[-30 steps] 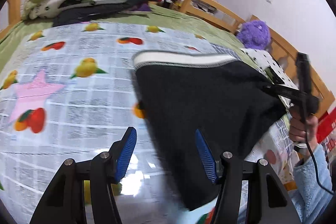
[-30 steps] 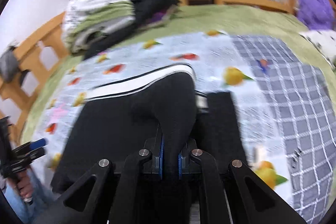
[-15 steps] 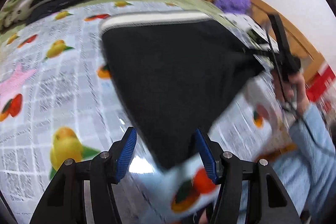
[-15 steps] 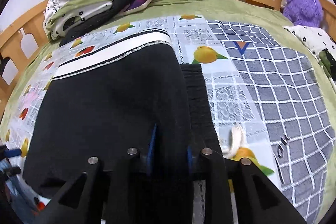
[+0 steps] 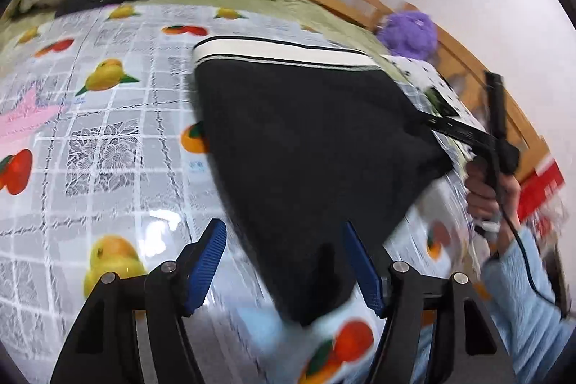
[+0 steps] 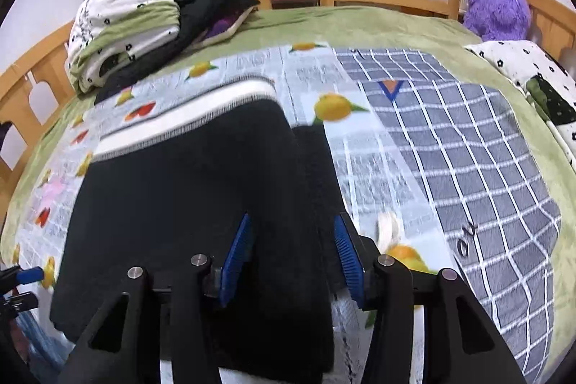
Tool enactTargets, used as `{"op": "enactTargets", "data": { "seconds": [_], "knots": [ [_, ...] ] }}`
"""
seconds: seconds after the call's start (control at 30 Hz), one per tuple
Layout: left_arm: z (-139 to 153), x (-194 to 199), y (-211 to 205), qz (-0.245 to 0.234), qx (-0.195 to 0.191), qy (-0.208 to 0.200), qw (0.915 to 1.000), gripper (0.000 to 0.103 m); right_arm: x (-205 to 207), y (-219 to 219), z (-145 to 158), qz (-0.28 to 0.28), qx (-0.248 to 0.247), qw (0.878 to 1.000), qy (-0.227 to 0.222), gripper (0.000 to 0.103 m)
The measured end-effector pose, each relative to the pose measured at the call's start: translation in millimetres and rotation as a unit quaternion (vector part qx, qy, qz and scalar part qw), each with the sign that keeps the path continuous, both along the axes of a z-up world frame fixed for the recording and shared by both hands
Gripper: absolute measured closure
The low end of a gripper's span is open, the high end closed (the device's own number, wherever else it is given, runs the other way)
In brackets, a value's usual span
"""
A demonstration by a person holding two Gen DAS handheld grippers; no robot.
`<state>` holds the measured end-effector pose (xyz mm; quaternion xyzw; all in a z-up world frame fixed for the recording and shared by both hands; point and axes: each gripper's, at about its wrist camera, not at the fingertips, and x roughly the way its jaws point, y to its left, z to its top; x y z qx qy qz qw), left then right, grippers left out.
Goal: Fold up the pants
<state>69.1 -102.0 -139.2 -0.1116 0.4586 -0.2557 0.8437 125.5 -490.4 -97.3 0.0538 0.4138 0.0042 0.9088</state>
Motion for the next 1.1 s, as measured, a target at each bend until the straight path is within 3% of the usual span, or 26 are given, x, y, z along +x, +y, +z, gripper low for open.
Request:
{"op": "enactTargets", "data": {
  "seconds": [0.2, 0.27, 0.47, 0.57, 0.63, 0.67, 0.73, 0.8, 0.87, 0.97, 1.1],
  "knots": [
    [-26.5, 59.0, -10.2, 0.034, 0.022, 0.043, 0.9983, 0.038, 43.4, -6.7, -22.0, -0.002, -0.001, 0.999, 0.049, 0.05],
    [-37.1, 76.0, -12.4, 0.033, 0.01, 0.059, 0.9976, 0.038, 51.9, -14.8, -32.8, 0.005, 0.017, 0.998, 0.066, 0.049],
    [-44.4, 98.0, -21.4, 0.022, -0.037, 0.055, 0.9976, 0.038, 52.7, -22.7, -47.1, 0.013, 0.046, 0.996, 0.07, 0.047],
    [-47.5, 103.9, -21.2, 0.029, -0.057, 0.068, 0.9957, 0.057, 53.1, -25.4, -48.7, 0.008, 0.062, 0.996, 0.069, 0.046],
    [-46.5, 107.4, -20.7, 0.032, -0.069, 0.08, 0.9939, 0.075, 52.6, -29.1, -50.2, 0.002, 0.081, 0.994, 0.067, 0.046],
    [-44.7, 111.0, -20.1, 0.034, -0.07, 0.081, 0.9937, 0.078, 52.4, -30.8, -49.7, 0.001, 0.089, 0.994, 0.065, 0.047],
    [-33.7, 110.7, -16.5, 0.034, -0.069, 0.069, 0.9946, 0.09, 48.3, -32.9, -45.0, -0.007, 0.102, 0.993, 0.057, 0.05],
    [-16.2, 109.5, -7.1, 0.028, -0.081, 0.051, 0.995, 0.091, 38.6, -34.7, -31.7, -0.032, 0.115, 0.992, 0.042, 0.073],
    [0.7, 109.8, 6.2, 0.022, -0.095, 0.047, 0.9942, 0.091, 20.4, -28.4, -9.7, -0.046, 0.154, 0.987, 0.024, 0.087],
    [27.3, 109.0, 35.2, 0.028, -0.077, 0.019, 0.9965, 0.093, -4.1, 15.5, 17.6, -0.029, 0.15, 0.988, 0.004, 0.091],
    [47.9, 113.5, 98.0, 0.065, -0.026, 0.015, 0.9975, 0.093, -8.9, 84.2, 18.9, 0.02, 0.176, 0.984, 0.024, 0.095]
  ]
}}
